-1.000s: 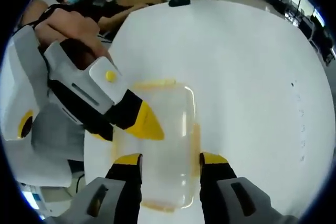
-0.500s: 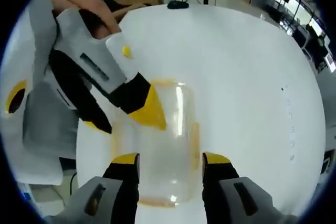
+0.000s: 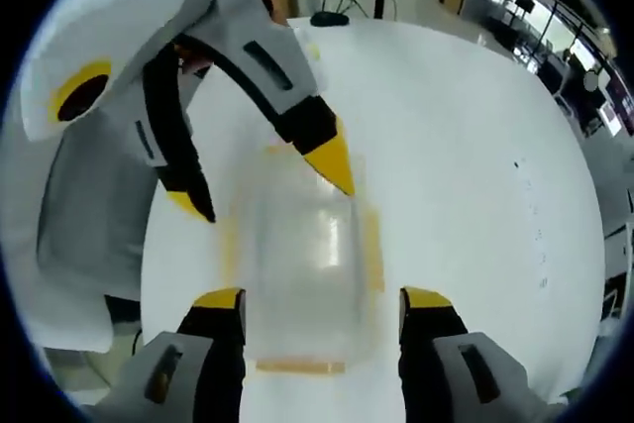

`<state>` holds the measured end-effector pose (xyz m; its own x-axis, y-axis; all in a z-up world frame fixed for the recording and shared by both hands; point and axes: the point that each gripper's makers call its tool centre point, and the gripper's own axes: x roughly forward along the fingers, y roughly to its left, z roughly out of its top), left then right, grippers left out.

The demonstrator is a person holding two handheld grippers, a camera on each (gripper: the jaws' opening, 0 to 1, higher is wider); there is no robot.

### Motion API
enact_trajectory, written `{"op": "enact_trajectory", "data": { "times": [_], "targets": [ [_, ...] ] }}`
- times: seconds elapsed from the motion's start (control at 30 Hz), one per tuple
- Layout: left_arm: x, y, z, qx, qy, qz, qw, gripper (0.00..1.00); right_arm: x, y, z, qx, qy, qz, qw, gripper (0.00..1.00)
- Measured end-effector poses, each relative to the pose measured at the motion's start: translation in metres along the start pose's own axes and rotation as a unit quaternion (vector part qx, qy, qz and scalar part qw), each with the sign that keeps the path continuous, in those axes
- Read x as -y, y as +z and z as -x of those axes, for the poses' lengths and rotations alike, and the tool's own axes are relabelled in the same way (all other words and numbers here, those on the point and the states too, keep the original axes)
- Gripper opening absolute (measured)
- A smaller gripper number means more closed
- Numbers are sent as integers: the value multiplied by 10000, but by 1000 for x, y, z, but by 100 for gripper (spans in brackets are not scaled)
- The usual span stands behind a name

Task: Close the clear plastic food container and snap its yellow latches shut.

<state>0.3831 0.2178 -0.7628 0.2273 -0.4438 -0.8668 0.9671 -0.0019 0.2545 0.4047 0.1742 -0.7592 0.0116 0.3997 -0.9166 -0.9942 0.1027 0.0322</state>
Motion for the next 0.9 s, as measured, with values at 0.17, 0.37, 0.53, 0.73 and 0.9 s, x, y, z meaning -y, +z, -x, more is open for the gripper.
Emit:
{"op": "enact_trajectory", "data": {
  "times": [0.17,0.37,0.53,0.73,0.9],
  "targets": [
    [-6,-7,-2,-56,-54,-130,9999,78,-6,-9,-3,-22,-37,11,10000,70],
    [-10,-15,-10,-189,-170,-197,9995,81,-10,-17,-8,-51,-154,10,9999,77],
    [-9,-18,-17,-259,-276,-223,9990,84,-6,-24,-10,-125,-347,2,9993,82],
    [-9,-28,-26,-439,-352,-226,9982,83,-6,-26,-15,-139,-452,-32,9989,82],
    [-5,-32,-29,-512,-454,-284,9973,83,-7,-28,-19,-150,-474,-89,9987,81]
  ]
}}
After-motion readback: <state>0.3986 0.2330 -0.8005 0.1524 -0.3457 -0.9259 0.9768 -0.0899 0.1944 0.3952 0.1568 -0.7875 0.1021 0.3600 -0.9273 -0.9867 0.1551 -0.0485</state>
